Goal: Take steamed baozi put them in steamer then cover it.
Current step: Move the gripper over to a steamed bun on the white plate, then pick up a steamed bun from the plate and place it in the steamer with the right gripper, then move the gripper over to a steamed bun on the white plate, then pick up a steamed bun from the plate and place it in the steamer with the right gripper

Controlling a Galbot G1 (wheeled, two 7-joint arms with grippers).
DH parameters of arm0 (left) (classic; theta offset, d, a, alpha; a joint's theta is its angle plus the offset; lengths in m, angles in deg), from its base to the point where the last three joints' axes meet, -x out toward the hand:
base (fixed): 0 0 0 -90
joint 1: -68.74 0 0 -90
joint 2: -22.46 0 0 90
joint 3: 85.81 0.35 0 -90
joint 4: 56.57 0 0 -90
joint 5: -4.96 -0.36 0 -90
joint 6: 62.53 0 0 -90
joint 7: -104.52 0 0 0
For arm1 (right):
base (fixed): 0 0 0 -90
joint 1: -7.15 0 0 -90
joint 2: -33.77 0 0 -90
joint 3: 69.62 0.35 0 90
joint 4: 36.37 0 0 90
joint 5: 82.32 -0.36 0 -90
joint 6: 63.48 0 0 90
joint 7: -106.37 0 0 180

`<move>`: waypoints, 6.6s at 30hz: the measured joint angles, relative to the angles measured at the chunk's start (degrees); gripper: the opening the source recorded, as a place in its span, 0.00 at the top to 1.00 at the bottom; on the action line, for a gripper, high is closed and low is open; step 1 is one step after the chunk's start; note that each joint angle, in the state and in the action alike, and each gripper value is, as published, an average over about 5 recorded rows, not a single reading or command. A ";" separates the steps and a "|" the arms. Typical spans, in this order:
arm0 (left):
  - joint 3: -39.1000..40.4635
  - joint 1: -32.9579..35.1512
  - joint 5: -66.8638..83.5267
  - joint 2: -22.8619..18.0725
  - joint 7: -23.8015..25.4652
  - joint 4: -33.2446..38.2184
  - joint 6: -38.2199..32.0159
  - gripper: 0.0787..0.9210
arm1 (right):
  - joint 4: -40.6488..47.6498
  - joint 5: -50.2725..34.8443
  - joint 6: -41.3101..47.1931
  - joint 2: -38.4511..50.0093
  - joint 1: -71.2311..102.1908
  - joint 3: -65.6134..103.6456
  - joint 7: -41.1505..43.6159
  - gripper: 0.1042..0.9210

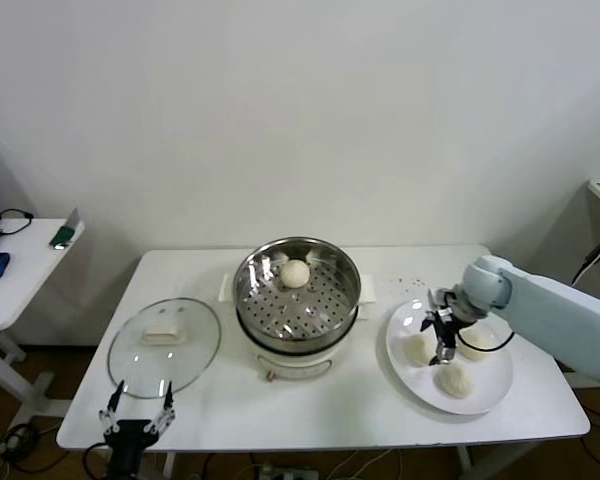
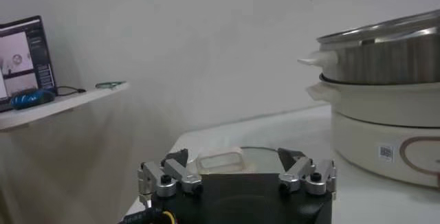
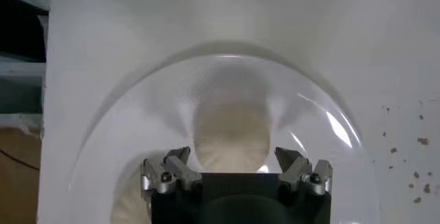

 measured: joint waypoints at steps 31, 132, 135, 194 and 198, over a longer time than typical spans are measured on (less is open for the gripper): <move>-0.30 1.33 0.34 -0.19 -0.24 0.56 -0.63 0.12 | 0.46 -5.85 -1.47 -0.76 -10.95 -7.09 1.51 0.27; 1.14 0.98 -1.70 1.69 0.03 1.78 0.40 0.12 | -14.96 -18.78 -1.44 0.30 -36.15 -27.00 2.88 0.12; 0.97 1.36 -1.75 1.57 0.00 1.82 0.32 0.12 | -16.30 -15.15 -1.72 5.04 -31.17 -23.87 3.15 0.12; 0.56 1.69 -2.69 0.13 -0.52 -1.20 -0.27 0.12 | -8.31 3.08 -4.41 8.77 -2.84 -6.69 3.76 0.27; 0.55 1.73 -2.54 0.14 -0.55 -1.14 -0.30 0.12 | -7.90 3.10 -6.54 8.19 -5.16 -8.17 4.43 0.27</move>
